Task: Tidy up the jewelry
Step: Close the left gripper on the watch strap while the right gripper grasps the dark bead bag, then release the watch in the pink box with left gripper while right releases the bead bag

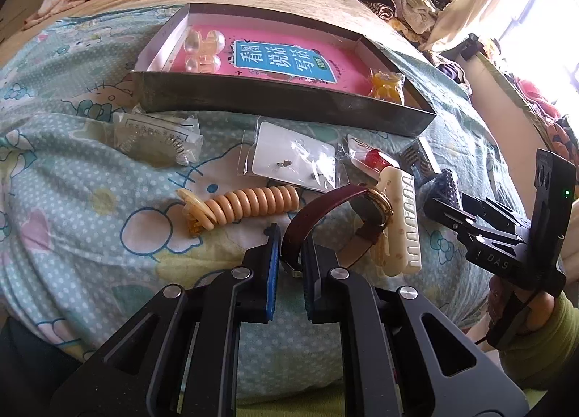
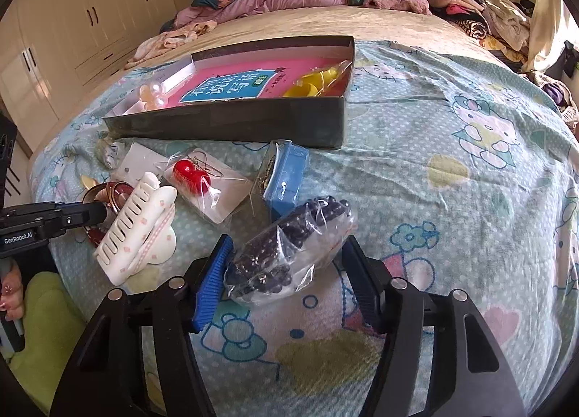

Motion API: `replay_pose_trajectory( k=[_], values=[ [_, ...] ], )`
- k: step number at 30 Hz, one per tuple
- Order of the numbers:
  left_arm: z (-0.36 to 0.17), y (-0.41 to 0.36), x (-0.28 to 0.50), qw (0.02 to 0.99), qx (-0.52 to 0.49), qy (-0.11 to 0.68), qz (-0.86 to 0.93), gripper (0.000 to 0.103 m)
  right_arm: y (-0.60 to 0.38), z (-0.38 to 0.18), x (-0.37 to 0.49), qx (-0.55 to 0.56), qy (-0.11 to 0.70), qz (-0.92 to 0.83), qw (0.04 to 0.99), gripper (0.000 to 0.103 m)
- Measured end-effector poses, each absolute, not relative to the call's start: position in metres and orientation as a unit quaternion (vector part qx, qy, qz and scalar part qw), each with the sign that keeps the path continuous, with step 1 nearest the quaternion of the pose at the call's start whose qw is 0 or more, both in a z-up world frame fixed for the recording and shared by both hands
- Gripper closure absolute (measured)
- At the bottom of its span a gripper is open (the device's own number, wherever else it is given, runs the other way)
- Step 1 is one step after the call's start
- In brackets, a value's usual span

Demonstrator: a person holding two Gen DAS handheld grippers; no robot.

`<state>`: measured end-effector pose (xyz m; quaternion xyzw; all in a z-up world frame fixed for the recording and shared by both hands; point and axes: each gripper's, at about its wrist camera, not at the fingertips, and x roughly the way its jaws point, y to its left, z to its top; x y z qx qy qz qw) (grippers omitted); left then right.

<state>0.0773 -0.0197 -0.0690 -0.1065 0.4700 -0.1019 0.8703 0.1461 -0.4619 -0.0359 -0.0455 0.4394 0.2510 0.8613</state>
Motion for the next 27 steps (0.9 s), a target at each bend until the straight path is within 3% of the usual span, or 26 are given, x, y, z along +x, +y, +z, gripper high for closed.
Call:
replay_pose_trajectory(
  k=[27],
  values=[
    [-0.031,-0.001,0.072,0.898,-0.098,0.420,-0.083,0.098,-0.460,0.028,0.140,-0.036,0.383,0.283,0.879,0.048]
  ],
)
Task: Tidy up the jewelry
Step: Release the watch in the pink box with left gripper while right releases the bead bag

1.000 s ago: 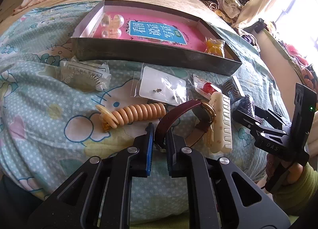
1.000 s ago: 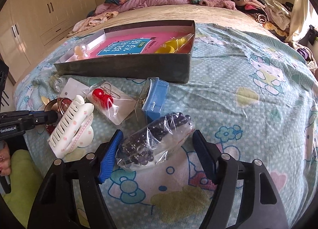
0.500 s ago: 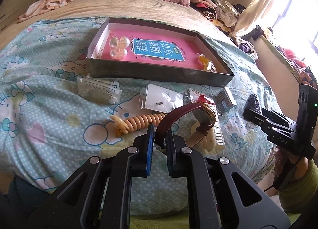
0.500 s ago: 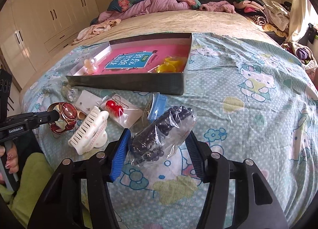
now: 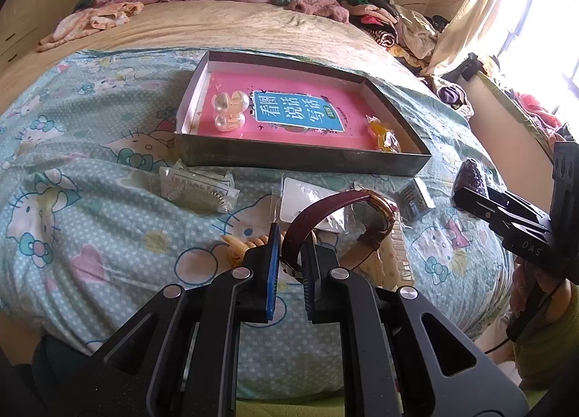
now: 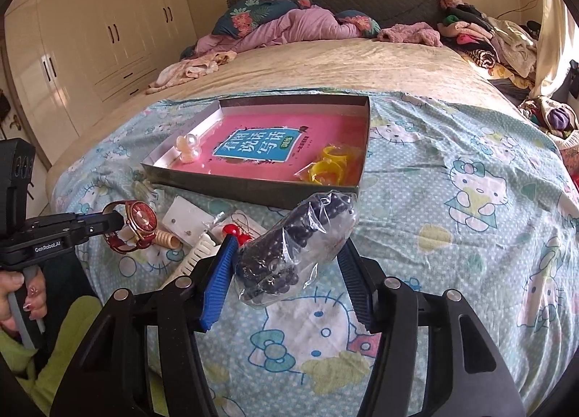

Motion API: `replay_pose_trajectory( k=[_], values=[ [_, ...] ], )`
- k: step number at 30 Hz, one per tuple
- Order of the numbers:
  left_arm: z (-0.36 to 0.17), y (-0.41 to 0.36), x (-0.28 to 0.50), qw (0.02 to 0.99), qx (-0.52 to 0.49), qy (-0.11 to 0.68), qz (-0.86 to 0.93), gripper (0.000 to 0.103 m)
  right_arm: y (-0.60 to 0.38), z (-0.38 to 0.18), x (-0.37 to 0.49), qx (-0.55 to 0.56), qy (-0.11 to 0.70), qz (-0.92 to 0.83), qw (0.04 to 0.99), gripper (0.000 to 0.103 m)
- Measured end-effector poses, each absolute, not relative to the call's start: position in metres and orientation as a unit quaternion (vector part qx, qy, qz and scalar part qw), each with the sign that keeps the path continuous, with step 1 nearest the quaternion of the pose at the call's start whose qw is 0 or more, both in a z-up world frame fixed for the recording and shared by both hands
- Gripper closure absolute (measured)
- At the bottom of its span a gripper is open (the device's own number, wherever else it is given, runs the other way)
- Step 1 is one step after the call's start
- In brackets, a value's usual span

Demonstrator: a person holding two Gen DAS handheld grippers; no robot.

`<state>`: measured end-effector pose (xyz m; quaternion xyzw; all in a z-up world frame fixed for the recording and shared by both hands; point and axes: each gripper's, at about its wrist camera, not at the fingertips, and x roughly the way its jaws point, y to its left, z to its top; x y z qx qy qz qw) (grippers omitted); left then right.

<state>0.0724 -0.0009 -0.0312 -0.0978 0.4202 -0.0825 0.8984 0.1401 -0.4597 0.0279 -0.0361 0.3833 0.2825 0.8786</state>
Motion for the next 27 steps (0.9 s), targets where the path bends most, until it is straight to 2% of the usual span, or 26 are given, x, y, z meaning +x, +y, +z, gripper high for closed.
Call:
replay_pose_trajectory(
  k=[27],
  values=[
    [0.003,0.011,0.134,0.914,-0.111,0.381,-0.090,0.098,-0.429,0.048,0.176,-0.035,0.360,0.304,0.882,0.048]
  ],
)
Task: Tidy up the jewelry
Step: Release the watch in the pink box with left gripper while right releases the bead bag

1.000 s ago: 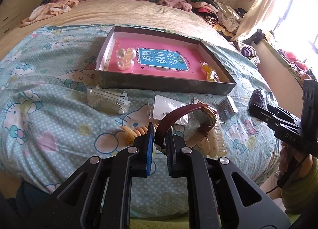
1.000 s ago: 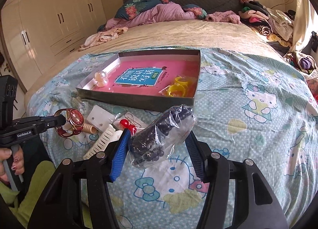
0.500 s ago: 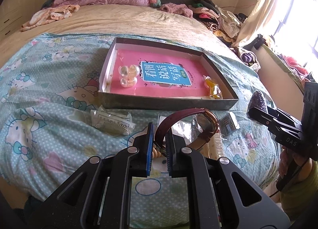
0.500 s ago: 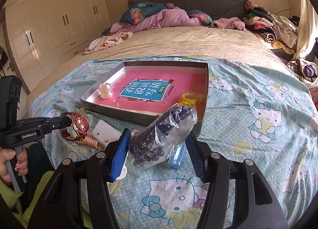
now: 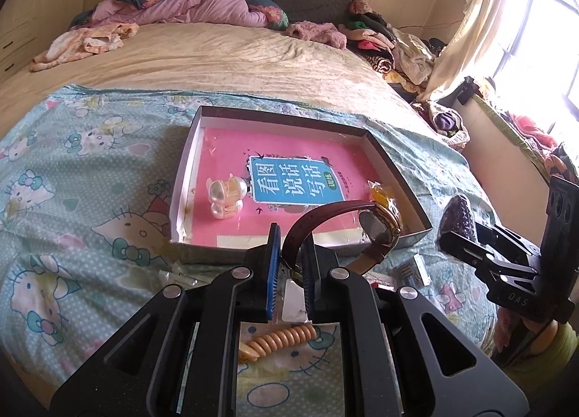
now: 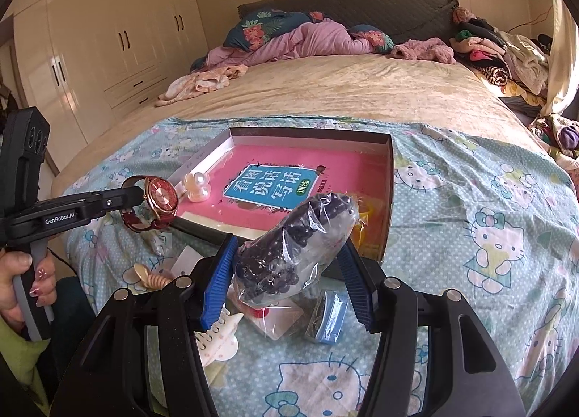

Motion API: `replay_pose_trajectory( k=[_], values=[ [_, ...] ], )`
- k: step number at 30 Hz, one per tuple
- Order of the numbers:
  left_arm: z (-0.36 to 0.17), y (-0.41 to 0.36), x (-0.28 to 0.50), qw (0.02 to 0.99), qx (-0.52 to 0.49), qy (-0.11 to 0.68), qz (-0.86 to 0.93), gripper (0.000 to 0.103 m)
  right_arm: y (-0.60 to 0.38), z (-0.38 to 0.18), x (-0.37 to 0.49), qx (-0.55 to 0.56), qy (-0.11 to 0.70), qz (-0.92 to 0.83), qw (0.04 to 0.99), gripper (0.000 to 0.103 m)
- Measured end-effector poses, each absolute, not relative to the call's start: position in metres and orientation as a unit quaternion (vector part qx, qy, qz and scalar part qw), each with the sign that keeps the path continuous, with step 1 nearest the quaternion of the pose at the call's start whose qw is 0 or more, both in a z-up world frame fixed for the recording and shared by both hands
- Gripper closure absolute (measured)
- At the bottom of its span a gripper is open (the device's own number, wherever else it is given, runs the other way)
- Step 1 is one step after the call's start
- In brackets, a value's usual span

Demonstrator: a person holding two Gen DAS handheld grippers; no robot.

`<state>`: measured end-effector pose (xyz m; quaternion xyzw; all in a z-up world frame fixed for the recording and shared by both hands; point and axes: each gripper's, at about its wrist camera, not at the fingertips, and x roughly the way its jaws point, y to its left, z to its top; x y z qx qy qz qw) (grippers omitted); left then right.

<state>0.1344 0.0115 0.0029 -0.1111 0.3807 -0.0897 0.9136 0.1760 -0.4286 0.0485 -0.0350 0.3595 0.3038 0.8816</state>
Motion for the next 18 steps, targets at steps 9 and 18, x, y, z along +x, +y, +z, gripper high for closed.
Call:
replay_pose_trajectory(
  k=[9,18],
  values=[
    [0.003,0.007,0.163,0.914,-0.110,0.380,-0.091,0.098,-0.418,0.056,0.191,-0.044,0.348,0.303,0.886,0.048],
    [-0.004,-0.002,0.188,0.917,-0.080,0.382,-0.079,0.098,-0.413,0.056,0.213,-0.048,0.342,0.290,0.892,0.048]
  ],
)
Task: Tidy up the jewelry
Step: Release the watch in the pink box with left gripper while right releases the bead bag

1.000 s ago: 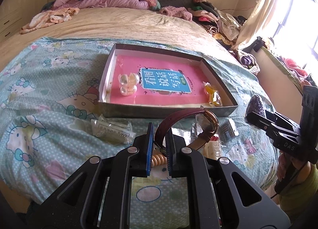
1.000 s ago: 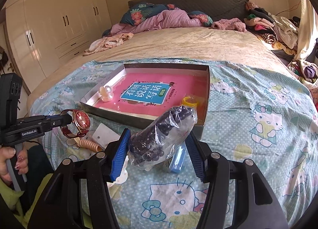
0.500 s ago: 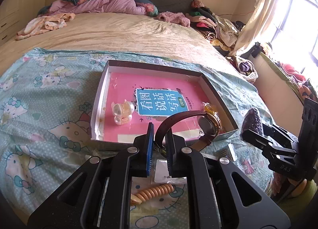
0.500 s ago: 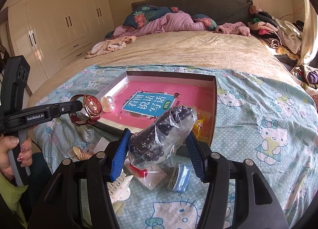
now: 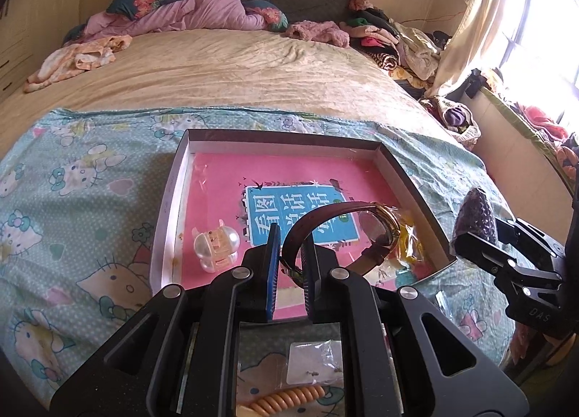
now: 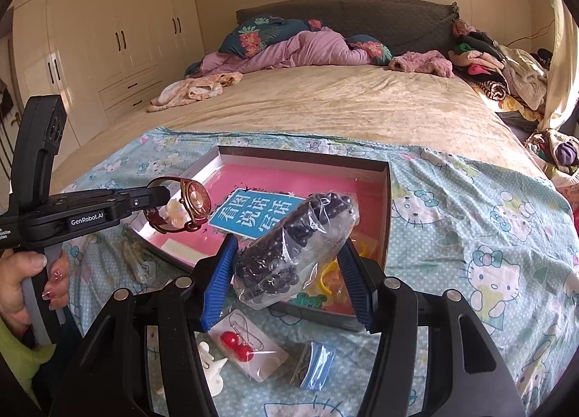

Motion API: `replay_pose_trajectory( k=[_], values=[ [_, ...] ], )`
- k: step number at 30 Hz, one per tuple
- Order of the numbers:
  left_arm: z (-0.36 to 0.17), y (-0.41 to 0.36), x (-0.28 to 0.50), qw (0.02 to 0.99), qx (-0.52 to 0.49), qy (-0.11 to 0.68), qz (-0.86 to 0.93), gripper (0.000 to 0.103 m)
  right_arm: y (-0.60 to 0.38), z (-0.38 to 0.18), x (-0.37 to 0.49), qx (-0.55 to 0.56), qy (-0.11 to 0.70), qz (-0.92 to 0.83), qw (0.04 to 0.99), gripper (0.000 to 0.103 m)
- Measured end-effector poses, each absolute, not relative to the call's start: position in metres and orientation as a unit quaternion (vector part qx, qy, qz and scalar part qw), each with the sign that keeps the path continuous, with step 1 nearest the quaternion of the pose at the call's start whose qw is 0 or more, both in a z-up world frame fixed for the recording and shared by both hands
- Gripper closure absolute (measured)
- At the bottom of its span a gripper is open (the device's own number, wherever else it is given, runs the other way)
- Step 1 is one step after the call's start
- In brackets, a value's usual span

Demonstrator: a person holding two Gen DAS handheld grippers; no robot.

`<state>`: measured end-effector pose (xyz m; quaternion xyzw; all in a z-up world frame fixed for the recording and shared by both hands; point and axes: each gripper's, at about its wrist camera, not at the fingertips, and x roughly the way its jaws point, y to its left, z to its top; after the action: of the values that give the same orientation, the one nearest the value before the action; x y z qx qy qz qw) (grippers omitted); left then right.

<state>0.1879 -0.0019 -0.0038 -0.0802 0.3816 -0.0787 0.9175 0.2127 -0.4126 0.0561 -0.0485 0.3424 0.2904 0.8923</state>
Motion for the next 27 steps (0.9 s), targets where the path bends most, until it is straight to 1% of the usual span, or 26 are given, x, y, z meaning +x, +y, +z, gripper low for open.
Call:
replay_pose_trajectory(
  k=[11,23,27],
  values=[
    [-0.028,-0.009,0.206,0.908,-0.072,0.405,-0.080,0.098,-0.405,0.048,0.241,-0.063,0.350,0.279,0.892,0.048],
    [-0.048,-0.005,0.215,0.900,-0.062,0.426,-0.071,0.097,-0.386,0.025,0.260,-0.080,0.378,0.287,0.877,0.048],
    [-0.051,-0.002,0.216,0.898,-0.066,0.428,-0.071,0.095,-0.380,0.017,0.266,-0.081,0.388,0.289,0.872,0.048]
  ],
)
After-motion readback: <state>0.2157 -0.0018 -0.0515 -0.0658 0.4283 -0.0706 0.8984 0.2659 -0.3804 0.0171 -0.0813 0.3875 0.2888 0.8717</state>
